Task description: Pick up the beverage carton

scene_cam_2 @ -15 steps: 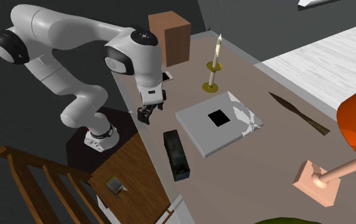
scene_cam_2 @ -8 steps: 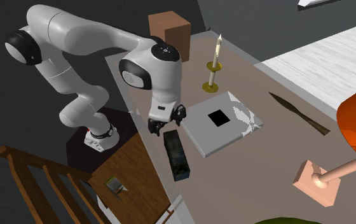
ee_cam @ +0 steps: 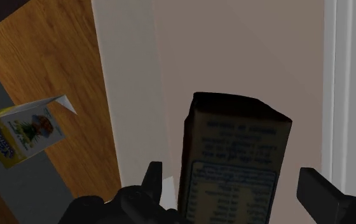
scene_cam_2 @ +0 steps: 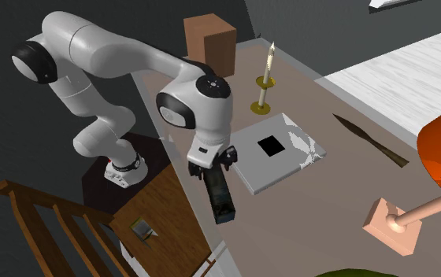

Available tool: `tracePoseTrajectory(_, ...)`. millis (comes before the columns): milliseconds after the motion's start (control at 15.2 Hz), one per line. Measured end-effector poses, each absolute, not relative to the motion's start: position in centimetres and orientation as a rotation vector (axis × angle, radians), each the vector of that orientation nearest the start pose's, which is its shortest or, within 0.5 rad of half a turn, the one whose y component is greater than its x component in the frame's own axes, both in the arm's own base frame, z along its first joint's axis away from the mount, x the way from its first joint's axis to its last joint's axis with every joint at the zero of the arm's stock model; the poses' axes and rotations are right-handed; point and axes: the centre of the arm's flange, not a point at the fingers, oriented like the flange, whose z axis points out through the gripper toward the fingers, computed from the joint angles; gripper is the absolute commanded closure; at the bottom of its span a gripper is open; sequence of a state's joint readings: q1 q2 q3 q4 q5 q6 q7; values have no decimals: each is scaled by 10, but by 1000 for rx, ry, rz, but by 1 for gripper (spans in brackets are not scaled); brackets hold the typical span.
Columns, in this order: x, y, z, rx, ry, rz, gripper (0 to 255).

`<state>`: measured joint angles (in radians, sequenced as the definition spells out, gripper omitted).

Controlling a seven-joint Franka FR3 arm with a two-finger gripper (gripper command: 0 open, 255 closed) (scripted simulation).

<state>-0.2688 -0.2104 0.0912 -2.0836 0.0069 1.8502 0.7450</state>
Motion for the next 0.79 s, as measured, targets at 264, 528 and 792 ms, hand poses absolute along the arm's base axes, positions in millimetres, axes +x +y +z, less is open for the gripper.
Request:
tracePoseTrajectory(264, 484, -85, 502, -2826, 1415, 29, 255)
tracePoseTrajectory(528, 484, -85, 502, -2825, 1414, 25, 255)
tracePoseTrajectory(792, 484, -85, 502, -2825, 1414, 23, 255)
